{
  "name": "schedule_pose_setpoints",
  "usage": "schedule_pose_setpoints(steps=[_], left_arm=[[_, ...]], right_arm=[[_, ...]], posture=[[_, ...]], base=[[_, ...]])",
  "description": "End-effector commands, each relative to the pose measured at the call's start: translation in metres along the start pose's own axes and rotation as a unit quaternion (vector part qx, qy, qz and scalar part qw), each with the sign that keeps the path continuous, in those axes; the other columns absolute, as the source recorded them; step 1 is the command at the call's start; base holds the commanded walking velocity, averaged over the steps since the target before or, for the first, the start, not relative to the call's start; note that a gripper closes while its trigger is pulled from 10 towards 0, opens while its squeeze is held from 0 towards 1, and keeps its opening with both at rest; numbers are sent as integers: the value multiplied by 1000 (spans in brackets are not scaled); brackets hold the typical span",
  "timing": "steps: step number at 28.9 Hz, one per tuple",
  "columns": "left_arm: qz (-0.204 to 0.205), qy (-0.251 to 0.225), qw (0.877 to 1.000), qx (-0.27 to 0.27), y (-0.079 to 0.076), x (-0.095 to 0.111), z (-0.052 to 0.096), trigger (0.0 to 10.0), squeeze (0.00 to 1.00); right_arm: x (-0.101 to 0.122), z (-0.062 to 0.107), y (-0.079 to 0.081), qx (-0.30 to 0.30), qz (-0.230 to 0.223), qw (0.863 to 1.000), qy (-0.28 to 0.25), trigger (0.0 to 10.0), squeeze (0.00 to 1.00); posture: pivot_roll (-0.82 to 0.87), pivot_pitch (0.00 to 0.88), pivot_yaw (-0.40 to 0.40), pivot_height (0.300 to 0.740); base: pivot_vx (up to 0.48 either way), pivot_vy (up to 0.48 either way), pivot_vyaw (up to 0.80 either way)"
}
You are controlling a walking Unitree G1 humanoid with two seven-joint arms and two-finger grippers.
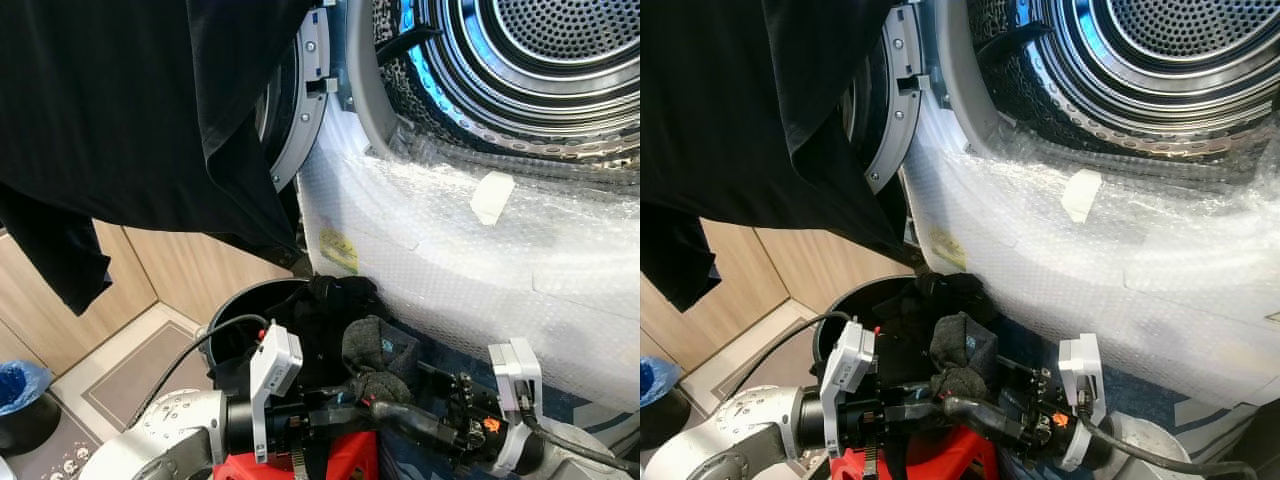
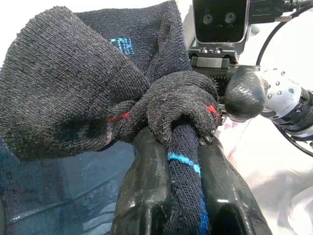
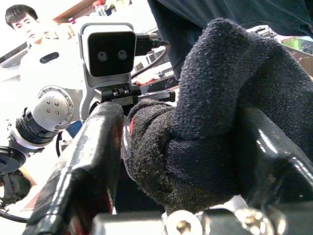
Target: Clothes washing
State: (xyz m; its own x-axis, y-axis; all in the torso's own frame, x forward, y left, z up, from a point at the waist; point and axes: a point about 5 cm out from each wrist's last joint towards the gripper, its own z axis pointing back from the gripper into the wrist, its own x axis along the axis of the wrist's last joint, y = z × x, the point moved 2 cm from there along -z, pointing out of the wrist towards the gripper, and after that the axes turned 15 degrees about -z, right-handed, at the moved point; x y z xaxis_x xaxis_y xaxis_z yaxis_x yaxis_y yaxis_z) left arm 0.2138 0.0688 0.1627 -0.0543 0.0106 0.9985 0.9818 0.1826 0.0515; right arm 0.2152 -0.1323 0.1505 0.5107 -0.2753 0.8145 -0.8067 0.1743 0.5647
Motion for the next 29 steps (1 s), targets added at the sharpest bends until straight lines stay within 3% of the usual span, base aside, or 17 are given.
schedule_pose_setpoints(steps=[1,20,29], left_arm=[[-32,-5,999,2,3,10,-2,10000,0],[-50,-34,997,54,19,19,-4,10000,0],[-53,-19,996,66,22,18,-4,10000,0]], right_arm=[[-5,-5,6,23,-7,1000,18,0,0],[-8,-4,3,17,-1,999,33,0,0],[-8,-4,4,19,-2,999,32,0,0]], posture=[[-55,0,74,740],[-53,0,70,740],[-52,0,73,740]], base=[[0,0,0],[0,0,0],[0,0,0]])
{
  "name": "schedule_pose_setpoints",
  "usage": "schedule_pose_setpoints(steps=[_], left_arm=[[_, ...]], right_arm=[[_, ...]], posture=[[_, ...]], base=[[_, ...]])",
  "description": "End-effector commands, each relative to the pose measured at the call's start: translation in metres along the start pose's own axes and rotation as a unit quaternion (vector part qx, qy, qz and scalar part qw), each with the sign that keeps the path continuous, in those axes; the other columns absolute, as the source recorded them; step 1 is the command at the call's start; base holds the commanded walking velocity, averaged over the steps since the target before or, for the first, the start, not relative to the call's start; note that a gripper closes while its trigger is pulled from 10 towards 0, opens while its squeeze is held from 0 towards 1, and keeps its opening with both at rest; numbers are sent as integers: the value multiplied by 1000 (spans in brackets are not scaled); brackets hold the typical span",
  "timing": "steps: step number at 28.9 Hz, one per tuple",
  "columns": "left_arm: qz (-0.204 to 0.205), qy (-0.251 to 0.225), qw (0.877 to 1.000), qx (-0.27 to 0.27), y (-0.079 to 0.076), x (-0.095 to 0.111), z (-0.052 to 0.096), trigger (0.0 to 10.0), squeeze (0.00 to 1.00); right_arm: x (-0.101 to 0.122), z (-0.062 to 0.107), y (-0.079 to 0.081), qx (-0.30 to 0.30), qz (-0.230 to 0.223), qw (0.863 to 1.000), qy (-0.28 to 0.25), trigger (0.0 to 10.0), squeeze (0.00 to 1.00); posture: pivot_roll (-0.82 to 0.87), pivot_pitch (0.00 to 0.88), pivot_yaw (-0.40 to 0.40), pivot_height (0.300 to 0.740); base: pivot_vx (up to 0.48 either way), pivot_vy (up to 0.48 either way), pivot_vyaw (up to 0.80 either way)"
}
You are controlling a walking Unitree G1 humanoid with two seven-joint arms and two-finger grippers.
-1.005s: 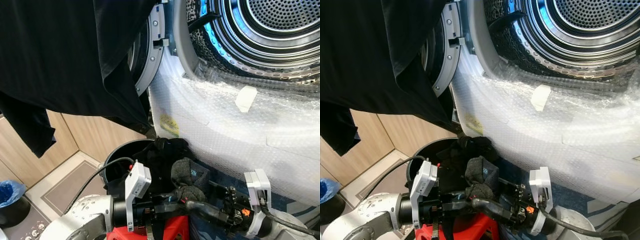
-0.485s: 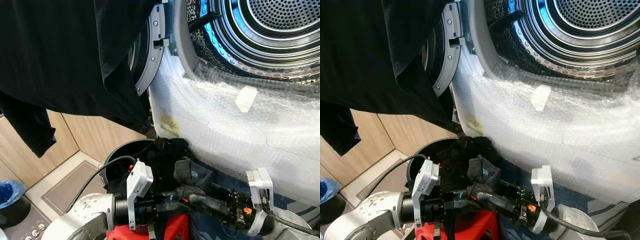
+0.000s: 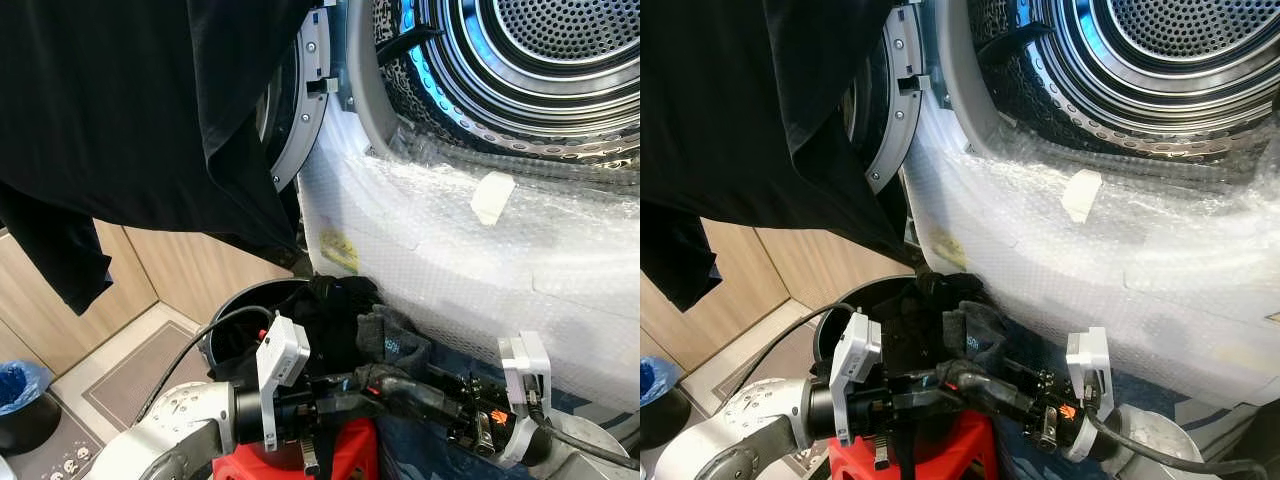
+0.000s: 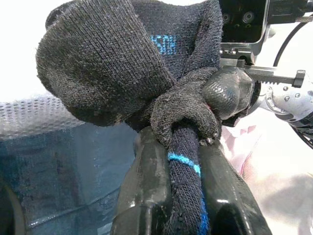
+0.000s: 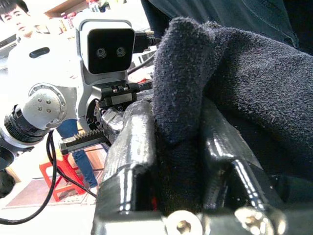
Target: Clothes washing
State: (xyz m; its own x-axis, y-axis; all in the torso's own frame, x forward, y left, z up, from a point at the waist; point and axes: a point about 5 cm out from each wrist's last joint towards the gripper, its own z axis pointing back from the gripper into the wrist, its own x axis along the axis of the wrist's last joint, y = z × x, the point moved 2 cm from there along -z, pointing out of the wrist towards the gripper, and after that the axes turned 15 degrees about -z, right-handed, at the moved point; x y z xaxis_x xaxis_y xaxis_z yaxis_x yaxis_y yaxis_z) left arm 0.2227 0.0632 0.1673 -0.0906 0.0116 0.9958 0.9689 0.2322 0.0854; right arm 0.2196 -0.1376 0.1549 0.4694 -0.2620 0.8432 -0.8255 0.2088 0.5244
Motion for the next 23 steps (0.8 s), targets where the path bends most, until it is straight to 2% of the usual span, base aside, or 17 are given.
schedule_pose_setpoints(steps=[1,2,3,23], left_arm=[[-35,-15,998,41,15,13,3,10000,0],[-32,-16,999,40,15,13,2,10000,0],[-29,-18,999,41,14,13,3,10000,1000],[-11,-16,1000,3,3,11,6,10000,1000]], right_arm=[[-15,-7,7,30,-27,999,30,0,0],[-15,-7,7,31,-28,999,30,0,0],[-15,-7,7,31,-27,999,29,0,0],[-13,-8,9,40,-28,999,22,0,0]], posture=[[-52,0,73,740],[-52,0,73,740],[-52,0,73,740],[-54,0,73,740]], base=[[0,0,0],[0,0,0],[0,0,0],[0,0,0]])
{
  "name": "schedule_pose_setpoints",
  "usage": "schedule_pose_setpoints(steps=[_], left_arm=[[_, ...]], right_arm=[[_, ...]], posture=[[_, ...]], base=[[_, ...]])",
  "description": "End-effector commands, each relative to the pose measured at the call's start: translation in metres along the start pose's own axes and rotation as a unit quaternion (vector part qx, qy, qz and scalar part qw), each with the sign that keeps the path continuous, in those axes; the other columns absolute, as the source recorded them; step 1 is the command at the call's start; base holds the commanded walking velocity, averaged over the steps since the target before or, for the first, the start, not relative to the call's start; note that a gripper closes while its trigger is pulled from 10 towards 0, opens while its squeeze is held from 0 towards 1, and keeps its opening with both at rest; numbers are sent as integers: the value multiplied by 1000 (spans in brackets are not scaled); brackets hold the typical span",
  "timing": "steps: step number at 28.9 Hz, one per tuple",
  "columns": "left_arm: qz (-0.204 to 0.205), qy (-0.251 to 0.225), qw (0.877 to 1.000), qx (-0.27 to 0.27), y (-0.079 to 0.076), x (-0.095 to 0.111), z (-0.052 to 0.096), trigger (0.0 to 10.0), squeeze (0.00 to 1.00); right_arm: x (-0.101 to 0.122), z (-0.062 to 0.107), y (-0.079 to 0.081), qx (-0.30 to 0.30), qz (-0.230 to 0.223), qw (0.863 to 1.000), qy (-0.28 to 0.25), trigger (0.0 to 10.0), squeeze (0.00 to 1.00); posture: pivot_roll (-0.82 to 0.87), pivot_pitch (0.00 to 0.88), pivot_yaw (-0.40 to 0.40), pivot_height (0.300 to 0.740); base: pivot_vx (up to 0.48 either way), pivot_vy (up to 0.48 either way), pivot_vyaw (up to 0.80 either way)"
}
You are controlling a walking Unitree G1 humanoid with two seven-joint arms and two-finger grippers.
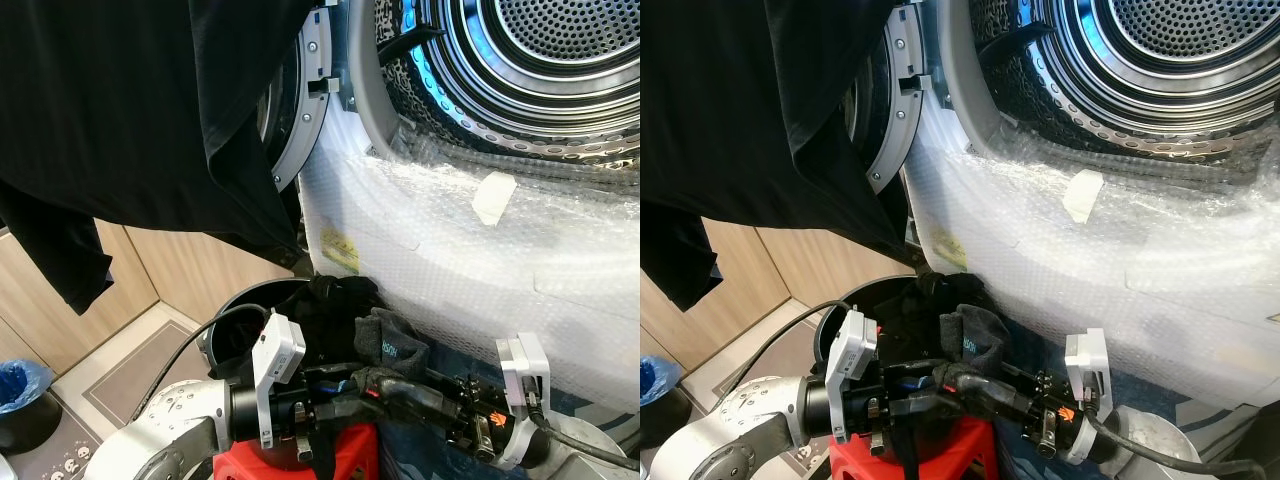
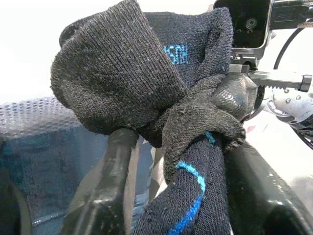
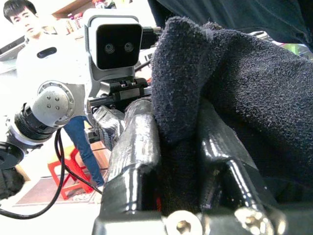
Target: Clothes washing
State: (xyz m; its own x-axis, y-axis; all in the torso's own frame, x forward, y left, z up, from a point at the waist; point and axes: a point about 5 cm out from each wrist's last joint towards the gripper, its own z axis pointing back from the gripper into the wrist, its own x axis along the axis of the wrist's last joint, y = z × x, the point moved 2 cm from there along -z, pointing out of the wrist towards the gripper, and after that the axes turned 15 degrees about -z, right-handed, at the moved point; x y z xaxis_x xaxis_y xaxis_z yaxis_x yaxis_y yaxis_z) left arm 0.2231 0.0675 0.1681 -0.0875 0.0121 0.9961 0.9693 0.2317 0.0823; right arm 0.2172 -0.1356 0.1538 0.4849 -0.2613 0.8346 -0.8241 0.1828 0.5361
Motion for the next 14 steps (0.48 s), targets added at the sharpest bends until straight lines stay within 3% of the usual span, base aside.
schedule_pose_setpoints(steps=[1,14], left_arm=[[-13,-14,1000,3,2,10,2,10000,1000],[-10,16,1000,-23,-7,6,14,10000,1000]], right_arm=[[-10,-7,6,28,-20,999,20,0,0],[-7,-2,0,12,-13,1000,20,0,0]], posture=[[-54,0,73,740],[-43,0,73,740]], base=[[0,0,0],[0,0,0]])
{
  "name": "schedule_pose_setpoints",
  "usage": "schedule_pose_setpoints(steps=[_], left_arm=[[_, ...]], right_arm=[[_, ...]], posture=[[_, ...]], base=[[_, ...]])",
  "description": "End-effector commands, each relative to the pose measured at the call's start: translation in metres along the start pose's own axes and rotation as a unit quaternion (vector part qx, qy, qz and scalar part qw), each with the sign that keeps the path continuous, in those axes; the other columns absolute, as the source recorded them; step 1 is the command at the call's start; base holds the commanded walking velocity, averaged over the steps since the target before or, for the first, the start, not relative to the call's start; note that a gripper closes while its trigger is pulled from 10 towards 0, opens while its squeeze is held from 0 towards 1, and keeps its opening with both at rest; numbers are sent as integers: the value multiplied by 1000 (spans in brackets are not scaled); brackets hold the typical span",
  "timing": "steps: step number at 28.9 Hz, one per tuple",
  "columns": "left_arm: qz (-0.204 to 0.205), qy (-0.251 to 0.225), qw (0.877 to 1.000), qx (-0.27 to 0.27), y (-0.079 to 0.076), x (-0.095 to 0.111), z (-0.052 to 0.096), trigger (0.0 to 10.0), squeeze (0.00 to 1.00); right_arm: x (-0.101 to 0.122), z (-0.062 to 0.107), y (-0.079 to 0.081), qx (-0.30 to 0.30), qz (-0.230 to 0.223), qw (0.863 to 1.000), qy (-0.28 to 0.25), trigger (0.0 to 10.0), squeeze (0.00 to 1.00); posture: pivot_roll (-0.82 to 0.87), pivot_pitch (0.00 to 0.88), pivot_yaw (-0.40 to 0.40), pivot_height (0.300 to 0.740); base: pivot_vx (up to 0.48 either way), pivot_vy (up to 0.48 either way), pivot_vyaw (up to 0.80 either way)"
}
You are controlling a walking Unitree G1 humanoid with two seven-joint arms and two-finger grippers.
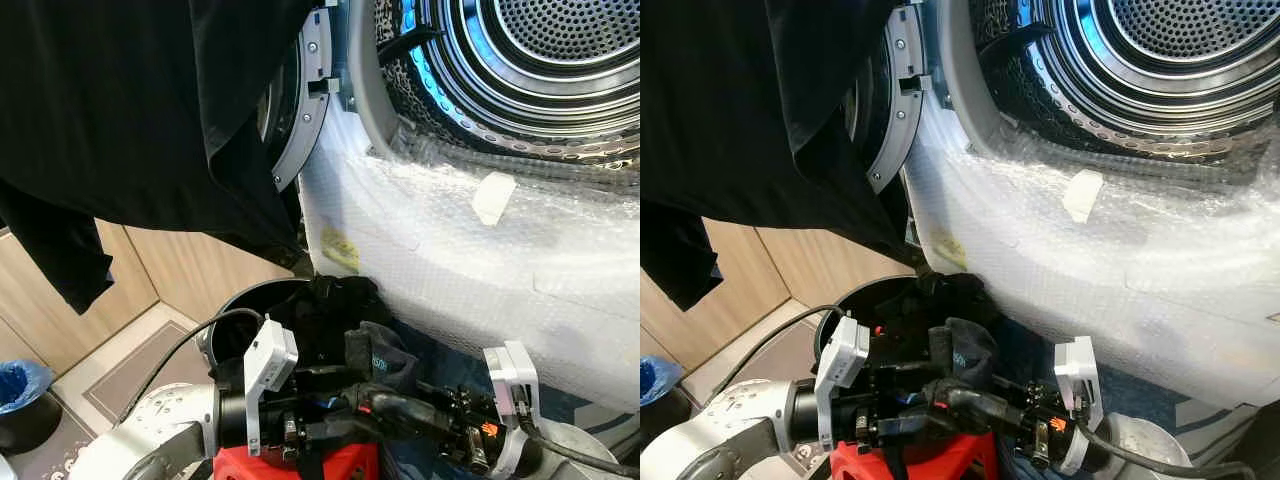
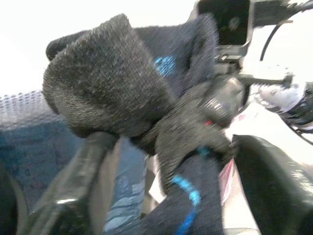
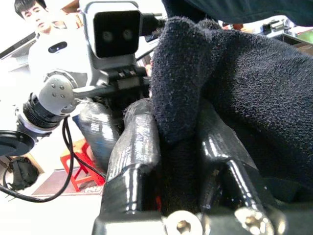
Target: Clothes washing
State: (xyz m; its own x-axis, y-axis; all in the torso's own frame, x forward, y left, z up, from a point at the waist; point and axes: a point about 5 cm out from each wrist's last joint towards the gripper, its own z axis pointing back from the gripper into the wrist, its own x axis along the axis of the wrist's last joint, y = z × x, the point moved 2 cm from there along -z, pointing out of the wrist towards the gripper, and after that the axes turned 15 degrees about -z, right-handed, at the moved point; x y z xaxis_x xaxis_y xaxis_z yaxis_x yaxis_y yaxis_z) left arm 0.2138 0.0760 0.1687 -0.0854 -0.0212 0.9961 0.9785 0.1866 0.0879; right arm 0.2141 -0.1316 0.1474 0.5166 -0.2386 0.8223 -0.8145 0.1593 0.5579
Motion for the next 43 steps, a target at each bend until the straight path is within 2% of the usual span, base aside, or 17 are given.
schedule_pose_setpoints(steps=[1,7,8,9,10,11,20,24,25,29,33,37,39,43], left_arm=[[-10,0,1000,0,-1,5,5,10000,1000],[-19,17,1000,-1,-5,2,8,10000,1000],[-22,22,1000,2,-4,1,9,10000,0],[-26,28,999,3,-5,0,9,10000,0],[-29,30,999,2,-5,-1,10,10000,0],[-30,33,999,1,-5,-2,10,10000,0],[-43,74,996,-7,-10,-8,22,10000,0],[-49,113,992,-26,-17,-16,35,10000,0],[-41,135,989,-42,-22,-23,41,10000,0],[-41,158,985,-56,-26,-30,45,10000,0],[-32,197,977,-77,-34,-49,46,10000,0],[-30,214,973,-84,-38,-60,46,10000,0],[-30,221,972,-74,-36,-65,46,10000,0],[-24,225,972,-59,-34,-76,44,10000,0]], right_arm=[[3,1,-2,-5,4,1000,0,0,0],[7,5,-6,-11,4,1000,-10,0,0],[7,6,-6,-11,3,1000,-10,2039,0],[8,7,-6,-10,6,1000,-10,4941,0],[9,7,-6,-11,8,1000,-10,4941,0],[10,7,-6,-11,8,1000,-13,10000,0],[18,19,-9,-17,15,1000,-16,10000,0],[21,25,-3,-11,32,999,12,10000,0],[24,27,2,-2,40,999,22,10000,0],[30,27,8,14,50,998,30,10000,0],[59,26,27,51,101,993,36,10000,0],[78,23,38,68,132,988,30,10000,0],[92,20,47,89,153,984,22,10000,0],[103,12,56,112,172,979,23,10000,0]], posture=[[-39,0,72,740],[-34,0,71,740],[-33,0,71,740],[-33,0,72,740],[-33,0,72,740],[-33,0,72,740],[-37,0,75,740],[-36,0,76,740],[-36,0,76,740],[-37,0,76,740],[-45,0,77,740],[-50,0,77,740],[-54,0,77,740],[-56,0,76,740]], base=[[0,0,0],[0,0,0],[0,0,0],[0,0,0],[0,0,0],[0,0,0],[0,0,0],[0,0,0],[0,0,0],[0,0,0],[0,0,0],[0,0,0],[0,0,0],[0,0,0]])
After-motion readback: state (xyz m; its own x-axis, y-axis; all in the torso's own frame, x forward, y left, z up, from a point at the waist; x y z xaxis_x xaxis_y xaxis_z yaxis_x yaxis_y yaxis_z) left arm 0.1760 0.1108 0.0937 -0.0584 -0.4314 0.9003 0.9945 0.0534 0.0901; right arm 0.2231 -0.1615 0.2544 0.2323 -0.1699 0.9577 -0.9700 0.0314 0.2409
